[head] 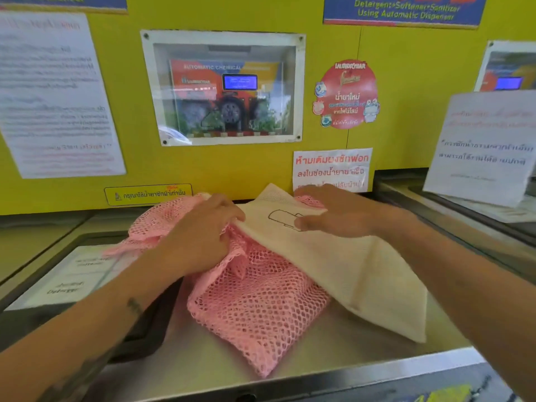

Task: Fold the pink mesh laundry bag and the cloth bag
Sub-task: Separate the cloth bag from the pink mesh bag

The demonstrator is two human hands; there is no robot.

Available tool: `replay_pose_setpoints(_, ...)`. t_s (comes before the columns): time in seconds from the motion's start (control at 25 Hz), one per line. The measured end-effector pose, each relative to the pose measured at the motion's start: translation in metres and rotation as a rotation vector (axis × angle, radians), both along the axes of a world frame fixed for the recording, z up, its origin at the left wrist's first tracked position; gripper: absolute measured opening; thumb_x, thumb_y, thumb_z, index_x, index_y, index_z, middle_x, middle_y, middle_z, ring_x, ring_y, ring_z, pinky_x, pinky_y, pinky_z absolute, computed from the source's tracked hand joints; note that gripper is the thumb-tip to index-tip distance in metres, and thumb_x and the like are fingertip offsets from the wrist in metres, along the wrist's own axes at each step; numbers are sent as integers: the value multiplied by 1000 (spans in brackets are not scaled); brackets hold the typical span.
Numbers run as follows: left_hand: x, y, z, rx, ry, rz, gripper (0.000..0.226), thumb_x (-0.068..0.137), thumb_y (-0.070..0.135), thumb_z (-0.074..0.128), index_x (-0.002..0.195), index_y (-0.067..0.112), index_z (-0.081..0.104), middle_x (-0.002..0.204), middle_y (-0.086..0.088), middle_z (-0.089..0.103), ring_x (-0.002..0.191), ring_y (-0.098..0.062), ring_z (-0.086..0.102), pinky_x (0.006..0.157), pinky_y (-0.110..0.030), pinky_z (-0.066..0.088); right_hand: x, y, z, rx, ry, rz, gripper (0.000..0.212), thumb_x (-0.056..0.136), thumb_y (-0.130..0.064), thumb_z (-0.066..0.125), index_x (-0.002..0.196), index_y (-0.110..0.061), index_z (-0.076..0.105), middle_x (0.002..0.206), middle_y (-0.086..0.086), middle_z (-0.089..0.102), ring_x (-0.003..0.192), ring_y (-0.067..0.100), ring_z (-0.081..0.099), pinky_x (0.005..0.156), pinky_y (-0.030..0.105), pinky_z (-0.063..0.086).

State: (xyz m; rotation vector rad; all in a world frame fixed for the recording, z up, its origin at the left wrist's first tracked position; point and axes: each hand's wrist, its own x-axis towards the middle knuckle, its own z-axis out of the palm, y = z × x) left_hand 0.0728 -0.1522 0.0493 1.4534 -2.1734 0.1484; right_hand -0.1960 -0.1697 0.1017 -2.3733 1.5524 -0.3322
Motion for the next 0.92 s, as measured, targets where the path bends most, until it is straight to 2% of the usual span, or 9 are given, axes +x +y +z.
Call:
replay_pose_setpoints(0.12, -9, 1, -14, 17, 52, -83, 50, 85, 7, 56, 129, 30, 53, 134, 7, 40, 102, -14, 50, 86, -39, 49, 41, -19, -44, 58, 141, 30, 74, 88, -62, 52, 151, -41, 21, 157, -1, 30, 142, 28, 32, 114, 43, 28)
replay_pose_setpoints(0.24, -5, -1, -20, 44, 62, -62, 58, 85, 9, 56, 136, 34, 43, 140, 7, 30, 96, -13, 51, 80, -38, 51, 46, -12, -58, -140, 141, -20, 49, 95, -47, 45, 143, -38, 42, 141, 1, 49, 130, 27, 46, 106, 47, 38)
replay_pose_setpoints(0.32, -2, 0, -20, 30, 92, -40, 64, 86, 9, 58, 141, 35, 38, 146, 5, 24, 102, -16, 52, 82, -36, 50, 35, -2, -56, -238, 113, -61, 41, 97, -39, 43, 136, -33, 52, 137, -1, 56, 124, 25, 51, 102, 47, 43)
replay_pose_setpoints(0.48, -4, 1, -17, -5, 119, -13, 61, 89, 17, 59, 142, 37, 37, 145, 1, 28, 100, -22, 56, 87, -39, 49, -9, -1, -30, -345, 241, -407, 31, 94, -34, 47, 122, -27, 58, 128, 5, 62, 111, 31, 59, 89, 42, 49)
replay_pose_setpoints(0.56, -7, 0, -18, -6, 102, -2, 45, 91, 28, 56, 134, 34, 48, 133, 1, 44, 108, -22, 54, 90, -40, 47, -15, -1, -20, -234, 188, -449, 49, 89, -48, 52, 135, -30, 47, 139, 6, 54, 121, 32, 54, 97, 43, 46)
replay_pose_setpoints(0.64, -8, -2, -20, -3, 76, 4, 31, 91, 39, 54, 121, 31, 59, 122, 2, 56, 110, -21, 54, 92, -41, 46, -1, 6, -21, -61, 5, -313, 79, 82, -67, 53, 150, -38, 25, 153, 4, 38, 134, 31, 42, 108, 46, 38)
replay_pose_setpoints(0.72, -7, -4, -20, -4, 70, -9, 25, 90, 44, 55, 108, 29, 63, 114, 3, 64, 106, -21, 57, 90, -42, 47, 28, 14, -38, 51, 6, -169, 90, 76, -76, 51, 150, -47, 10, 158, 3, 23, 140, 33, 32, 112, 51, 32)
replay_pose_setpoints(0.8, -3, -2, -17, 7, 88, -26, 23, 86, 49, 55, 96, 30, 65, 104, 4, 67, 97, -20, 60, 84, -41, 48, 51, 17, -58, 26, 178, -109, 81, 77, -70, 53, 147, -51, 15, 156, 4, 24, 140, 36, 32, 110, 55, 32)
replay_pose_setpoints(0.92, 7, 2, -8, -44, 196, -19, 11, 82, 40, 59, 85, 31, 65, 96, 5, 69, 91, -20, 61, 81, -42, 49, 36, 7, -56, -152, 253, -187, 61, 79, -43, 59, 137, -40, 41, 130, 5, 48, 121, 32, 52, 96, 45, 45)
